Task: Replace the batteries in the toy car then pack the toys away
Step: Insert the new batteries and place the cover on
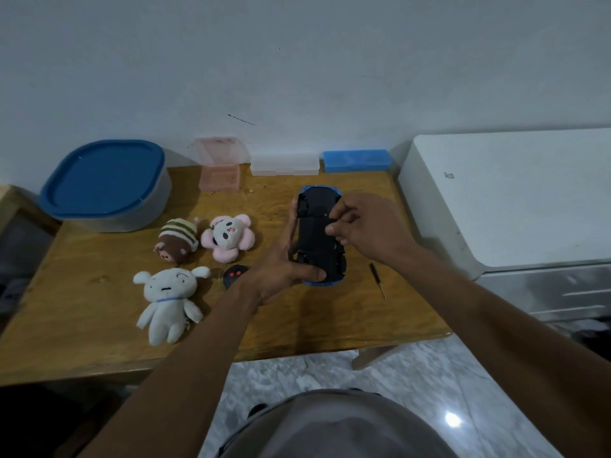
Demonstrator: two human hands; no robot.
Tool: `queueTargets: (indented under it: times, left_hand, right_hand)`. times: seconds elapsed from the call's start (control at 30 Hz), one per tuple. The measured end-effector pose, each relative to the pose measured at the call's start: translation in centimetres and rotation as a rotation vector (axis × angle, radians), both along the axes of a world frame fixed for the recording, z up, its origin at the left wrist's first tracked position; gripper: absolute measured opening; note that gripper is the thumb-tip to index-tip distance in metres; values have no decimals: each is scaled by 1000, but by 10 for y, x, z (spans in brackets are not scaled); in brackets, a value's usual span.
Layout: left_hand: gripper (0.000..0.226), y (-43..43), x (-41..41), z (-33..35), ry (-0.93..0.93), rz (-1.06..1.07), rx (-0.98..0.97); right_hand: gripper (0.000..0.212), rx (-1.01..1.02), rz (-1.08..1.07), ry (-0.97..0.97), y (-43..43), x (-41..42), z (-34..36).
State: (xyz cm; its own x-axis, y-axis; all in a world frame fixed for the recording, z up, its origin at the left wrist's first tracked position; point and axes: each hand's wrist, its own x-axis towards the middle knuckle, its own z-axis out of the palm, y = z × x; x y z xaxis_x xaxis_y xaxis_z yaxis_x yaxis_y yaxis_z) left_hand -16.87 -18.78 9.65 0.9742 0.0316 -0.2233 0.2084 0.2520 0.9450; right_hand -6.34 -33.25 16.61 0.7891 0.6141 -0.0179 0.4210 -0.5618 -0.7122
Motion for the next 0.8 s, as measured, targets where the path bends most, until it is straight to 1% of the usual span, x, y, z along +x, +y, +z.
queueTargets:
  times: [0.3,0.57,0.7,0.8]
  left_hand:
    - [122,3,-2,2,22,12,-25]
    - [123,-2,0,3,21,32,-22]
    - [123,-2,0,1,21,36,-36]
    - [123,-2,1,2,15,49,-15]
  right_hand:
    - [10,-22,74,-43,-3,7,3]
    - [17,-95,12,-173,-3,0,1]
    - [18,-178,51,-290,-2,-8,1]
    - [18,-187,31,-306,0,-13,4]
